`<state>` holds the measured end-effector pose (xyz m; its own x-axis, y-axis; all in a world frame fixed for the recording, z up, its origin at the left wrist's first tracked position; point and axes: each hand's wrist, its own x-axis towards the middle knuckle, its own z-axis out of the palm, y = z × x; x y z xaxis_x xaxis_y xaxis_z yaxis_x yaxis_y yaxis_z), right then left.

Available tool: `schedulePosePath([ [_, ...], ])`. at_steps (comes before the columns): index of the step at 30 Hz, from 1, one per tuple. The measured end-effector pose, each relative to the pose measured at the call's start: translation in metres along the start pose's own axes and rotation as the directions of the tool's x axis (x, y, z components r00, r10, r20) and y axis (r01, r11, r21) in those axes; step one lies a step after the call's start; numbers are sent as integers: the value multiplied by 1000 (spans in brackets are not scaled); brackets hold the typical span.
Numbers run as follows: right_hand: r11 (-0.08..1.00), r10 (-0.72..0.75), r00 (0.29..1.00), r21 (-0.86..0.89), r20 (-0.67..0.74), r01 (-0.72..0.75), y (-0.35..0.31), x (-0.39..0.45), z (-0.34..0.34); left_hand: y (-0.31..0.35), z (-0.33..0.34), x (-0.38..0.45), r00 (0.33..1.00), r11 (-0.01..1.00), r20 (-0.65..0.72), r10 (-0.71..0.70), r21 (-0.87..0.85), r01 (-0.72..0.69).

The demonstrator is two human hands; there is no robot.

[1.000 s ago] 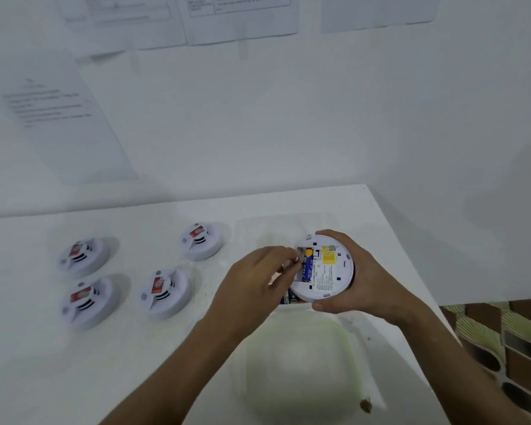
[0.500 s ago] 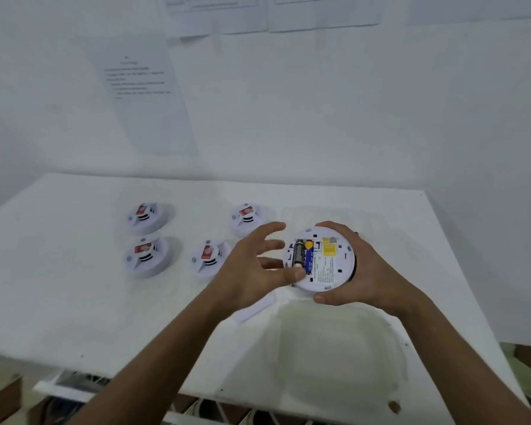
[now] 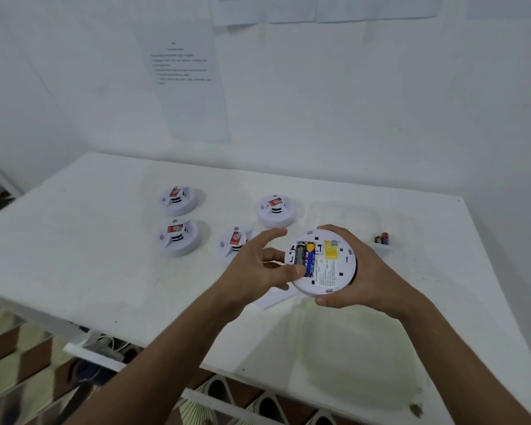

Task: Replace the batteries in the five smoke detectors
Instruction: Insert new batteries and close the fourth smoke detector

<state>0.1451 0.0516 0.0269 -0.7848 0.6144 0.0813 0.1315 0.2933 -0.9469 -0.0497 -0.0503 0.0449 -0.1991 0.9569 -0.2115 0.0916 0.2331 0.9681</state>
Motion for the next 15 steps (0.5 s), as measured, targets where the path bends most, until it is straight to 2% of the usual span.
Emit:
schedulePosePath([
  [2,1000,8,1000,-8,-13,-9,1,-2,-1,-5,-3,0,999,998,-49,-8,69,11],
  [4,1000,21,999,-6,-35,-21,2,-6,-5,-17,-9,1,988,968,-156,15,249,25],
  [6,999,36,998,-3,-54,-36,4,-11,-11,-32,-17,2,979,814,-188,83,580,43],
  [8,999,48,997,-4,-63,-48,4,-14,-14,-48,-19,3,990,640,-130,61,766,61],
  [11,998,60,996,3,-65,-60,5,-18,-16,-62,-17,6,993,517,-109,-34,849,111],
  [13,998,63,996,7,-62,-63,5,-19,-16,-68,-17,8,995,506,-92,-37,857,98],
  [15,998,66,996,7,-56,-66,5,-19,-14,-71,-20,9,996,549,-83,-21,832,81],
])
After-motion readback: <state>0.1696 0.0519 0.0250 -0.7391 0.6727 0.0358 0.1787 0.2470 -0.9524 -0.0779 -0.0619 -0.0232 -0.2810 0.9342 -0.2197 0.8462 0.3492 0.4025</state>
